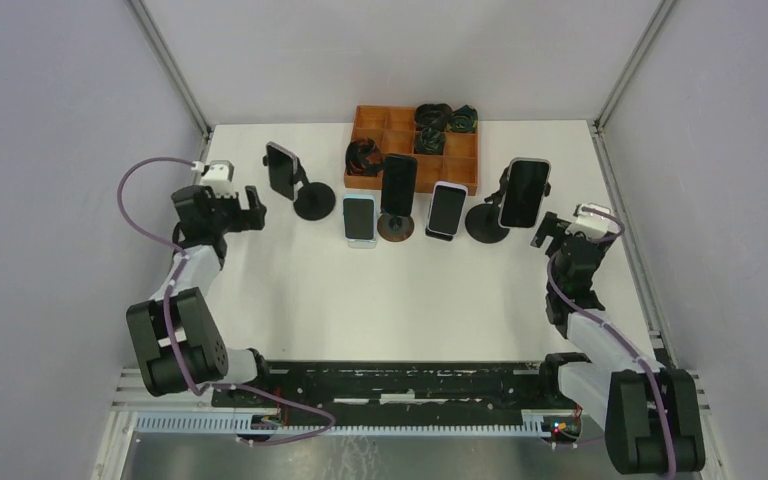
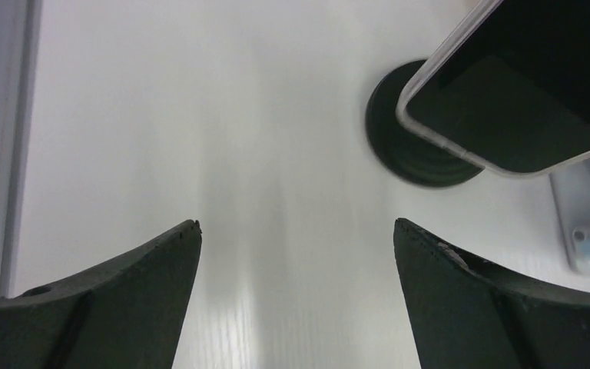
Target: Remove the phone from the phone stand
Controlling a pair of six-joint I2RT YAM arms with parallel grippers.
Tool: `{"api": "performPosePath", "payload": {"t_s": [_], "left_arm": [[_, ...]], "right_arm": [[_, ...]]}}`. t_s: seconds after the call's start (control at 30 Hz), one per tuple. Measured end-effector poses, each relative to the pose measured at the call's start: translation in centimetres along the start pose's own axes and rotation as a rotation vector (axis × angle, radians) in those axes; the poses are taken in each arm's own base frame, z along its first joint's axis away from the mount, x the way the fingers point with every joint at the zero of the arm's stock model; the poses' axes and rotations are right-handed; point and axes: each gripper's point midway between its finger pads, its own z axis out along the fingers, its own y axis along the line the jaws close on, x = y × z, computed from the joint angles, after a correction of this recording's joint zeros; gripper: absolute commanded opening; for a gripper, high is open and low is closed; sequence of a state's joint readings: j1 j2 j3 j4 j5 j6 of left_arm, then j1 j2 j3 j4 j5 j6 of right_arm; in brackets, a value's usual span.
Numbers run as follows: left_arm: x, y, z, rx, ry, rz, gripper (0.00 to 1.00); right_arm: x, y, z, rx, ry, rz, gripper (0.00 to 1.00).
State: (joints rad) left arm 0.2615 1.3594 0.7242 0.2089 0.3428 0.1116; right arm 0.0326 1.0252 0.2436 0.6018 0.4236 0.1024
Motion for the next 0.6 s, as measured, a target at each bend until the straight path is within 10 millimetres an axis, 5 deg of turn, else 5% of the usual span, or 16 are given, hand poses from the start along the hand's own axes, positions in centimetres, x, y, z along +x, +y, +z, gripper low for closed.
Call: {"api": "performPosePath", "payload": {"t_s": [0.13,0.23,0.4,0.6], "left_arm": [[3.8,1.9,-2.2,0.046,0.152,-0.036,1.0],[4.3,1.6,-3.3,0.128,0.211,-0.025,1.0],[1.5,-0.1,-3.7,0.312,0.218,0.006,1.0],[-4.0,-0.9,-1.9,0.511,0.144,0.027,1.0]], "right_arm": [[0.6,-0.6,-1.3,0.06,0.05,0.194,0.98],[1.2,-0.5,-2.1,0.063,0.083,0.289,0.98],[1.5,0.2,-3.3,0.016,0.133,0.322,0.98],[0.7,-0.3,-5.0,0.029,0.202,0.287,0.98]]}}
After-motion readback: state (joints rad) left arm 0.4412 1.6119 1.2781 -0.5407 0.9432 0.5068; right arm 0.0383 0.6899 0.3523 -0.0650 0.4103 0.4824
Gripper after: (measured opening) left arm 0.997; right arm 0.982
